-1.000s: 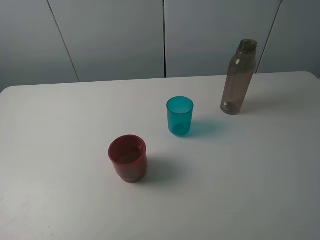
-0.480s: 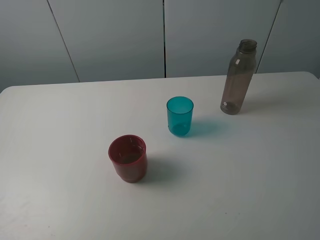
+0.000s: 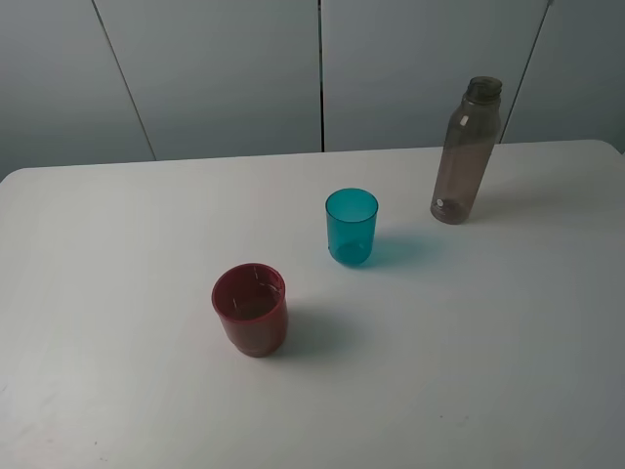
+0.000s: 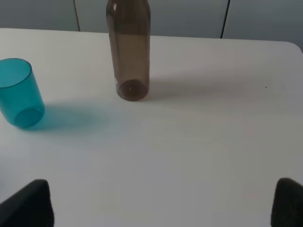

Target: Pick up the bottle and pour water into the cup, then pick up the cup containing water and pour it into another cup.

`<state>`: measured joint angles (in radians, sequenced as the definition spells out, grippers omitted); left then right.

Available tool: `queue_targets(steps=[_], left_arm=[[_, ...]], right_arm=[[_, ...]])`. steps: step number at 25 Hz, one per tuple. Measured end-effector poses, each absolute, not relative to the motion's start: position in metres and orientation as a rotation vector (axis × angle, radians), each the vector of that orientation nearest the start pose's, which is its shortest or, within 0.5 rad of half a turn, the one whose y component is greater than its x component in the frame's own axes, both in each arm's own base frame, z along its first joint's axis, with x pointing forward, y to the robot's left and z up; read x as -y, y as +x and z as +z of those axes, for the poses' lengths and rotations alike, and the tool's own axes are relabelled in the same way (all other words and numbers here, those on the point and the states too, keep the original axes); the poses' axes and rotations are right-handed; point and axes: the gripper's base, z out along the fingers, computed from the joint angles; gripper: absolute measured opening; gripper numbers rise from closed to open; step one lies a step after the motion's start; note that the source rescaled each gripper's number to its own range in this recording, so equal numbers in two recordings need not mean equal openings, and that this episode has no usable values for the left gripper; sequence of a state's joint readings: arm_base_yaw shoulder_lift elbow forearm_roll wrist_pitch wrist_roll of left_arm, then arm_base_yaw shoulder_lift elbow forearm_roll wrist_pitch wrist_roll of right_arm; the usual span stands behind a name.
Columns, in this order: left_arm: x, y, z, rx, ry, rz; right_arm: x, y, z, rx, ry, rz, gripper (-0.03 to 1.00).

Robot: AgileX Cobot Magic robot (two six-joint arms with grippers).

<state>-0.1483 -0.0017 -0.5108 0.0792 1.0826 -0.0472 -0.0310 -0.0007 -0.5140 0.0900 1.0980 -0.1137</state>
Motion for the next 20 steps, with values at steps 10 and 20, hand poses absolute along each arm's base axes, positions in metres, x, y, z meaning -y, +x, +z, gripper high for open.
queue_targets(steps=[10, 20], left_arm=[[-0.0074, -0.0064, 0.2787, -2.049, 0.098, -0.027], [-0.0074, -0.0064, 0.2787, -2.049, 0.098, -0.027]], right_arm=[[-0.0075, -0.0081, 0.2784, -2.061, -0.09, 0.02, 1.0], [-0.0057, -0.0081, 0.2783, -2.064, -0.056, 0.012, 1.0]])
